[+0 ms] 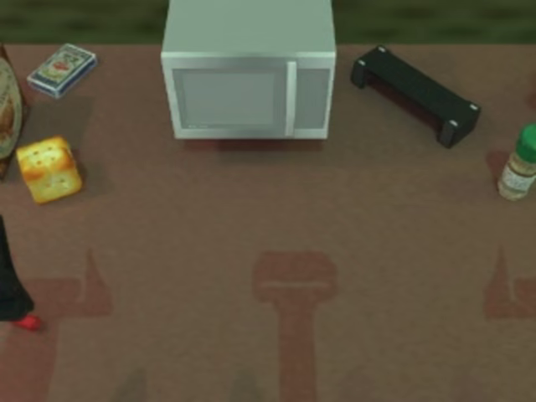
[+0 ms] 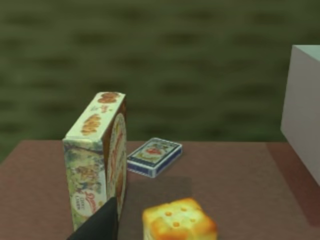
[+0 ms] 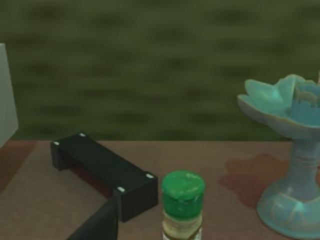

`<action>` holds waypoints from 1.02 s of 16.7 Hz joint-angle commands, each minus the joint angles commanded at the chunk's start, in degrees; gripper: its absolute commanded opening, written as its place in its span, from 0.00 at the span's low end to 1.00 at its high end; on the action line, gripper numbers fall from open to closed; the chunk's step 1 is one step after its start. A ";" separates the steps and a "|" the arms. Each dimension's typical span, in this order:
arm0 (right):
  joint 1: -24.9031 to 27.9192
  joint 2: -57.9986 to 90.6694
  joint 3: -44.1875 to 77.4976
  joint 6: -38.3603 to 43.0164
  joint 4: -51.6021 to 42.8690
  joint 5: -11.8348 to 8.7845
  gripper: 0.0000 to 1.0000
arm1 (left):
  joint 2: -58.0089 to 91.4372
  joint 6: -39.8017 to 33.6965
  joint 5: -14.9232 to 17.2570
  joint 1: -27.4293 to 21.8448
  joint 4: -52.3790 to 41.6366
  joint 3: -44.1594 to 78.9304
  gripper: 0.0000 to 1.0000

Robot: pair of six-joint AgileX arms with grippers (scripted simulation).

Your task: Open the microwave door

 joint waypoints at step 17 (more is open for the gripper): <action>0.00 0.00 0.00 0.00 0.00 0.00 1.00 | 62.30 -18.06 -12.94 -21.47 -18.25 52.60 1.00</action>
